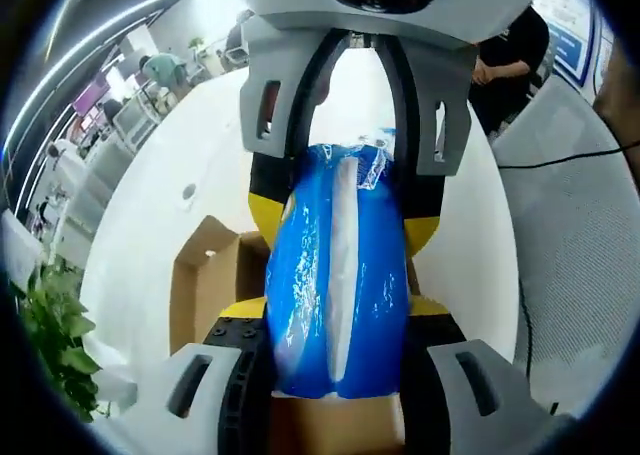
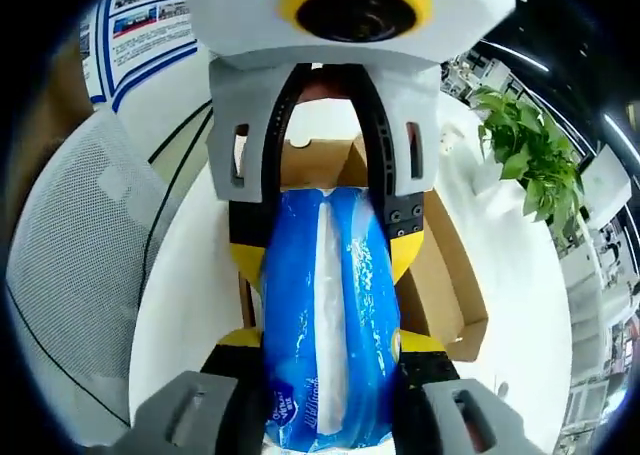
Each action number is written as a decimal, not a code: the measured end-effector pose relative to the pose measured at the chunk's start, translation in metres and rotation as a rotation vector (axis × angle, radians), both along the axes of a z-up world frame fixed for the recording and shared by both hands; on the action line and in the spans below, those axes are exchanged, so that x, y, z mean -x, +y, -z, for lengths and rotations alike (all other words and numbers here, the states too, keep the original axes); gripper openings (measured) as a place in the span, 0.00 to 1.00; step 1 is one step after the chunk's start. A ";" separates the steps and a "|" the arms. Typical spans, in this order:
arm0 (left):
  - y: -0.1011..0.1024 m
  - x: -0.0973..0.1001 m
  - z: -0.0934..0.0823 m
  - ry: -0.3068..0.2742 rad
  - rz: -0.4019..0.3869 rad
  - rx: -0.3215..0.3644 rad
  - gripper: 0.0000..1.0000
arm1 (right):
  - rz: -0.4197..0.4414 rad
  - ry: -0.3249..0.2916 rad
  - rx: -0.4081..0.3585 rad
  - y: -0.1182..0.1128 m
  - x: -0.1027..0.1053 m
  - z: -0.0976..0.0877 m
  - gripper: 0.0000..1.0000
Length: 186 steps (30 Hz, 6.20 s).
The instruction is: Operate the shoe box by opening the lid, removing the specified soft item, and placing it in the target area until the item is outside and the box remains undamaged.
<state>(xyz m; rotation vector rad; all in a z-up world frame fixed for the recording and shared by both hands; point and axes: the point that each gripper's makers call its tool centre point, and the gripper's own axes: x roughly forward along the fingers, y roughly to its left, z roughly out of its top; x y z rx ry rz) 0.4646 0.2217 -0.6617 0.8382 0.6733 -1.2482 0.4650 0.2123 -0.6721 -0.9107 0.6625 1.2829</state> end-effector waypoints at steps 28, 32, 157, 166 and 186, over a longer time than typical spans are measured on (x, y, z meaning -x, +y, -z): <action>-0.106 0.024 0.013 0.016 0.168 -0.007 0.47 | 0.165 0.019 -0.013 -0.106 0.036 0.007 0.44; -0.122 0.028 0.015 0.019 0.188 -0.006 0.47 | 0.187 0.025 -0.012 -0.121 0.039 0.010 0.44; -0.305 0.038 0.108 0.109 0.203 0.017 0.57 | 0.245 0.152 0.163 -0.310 0.046 0.107 0.54; -0.301 0.038 0.105 0.107 0.210 0.009 0.55 | 0.260 0.151 0.165 -0.316 0.044 0.105 0.53; -0.294 0.036 0.083 0.084 0.198 0.029 0.53 | 0.328 0.139 0.136 -0.314 0.046 0.091 0.52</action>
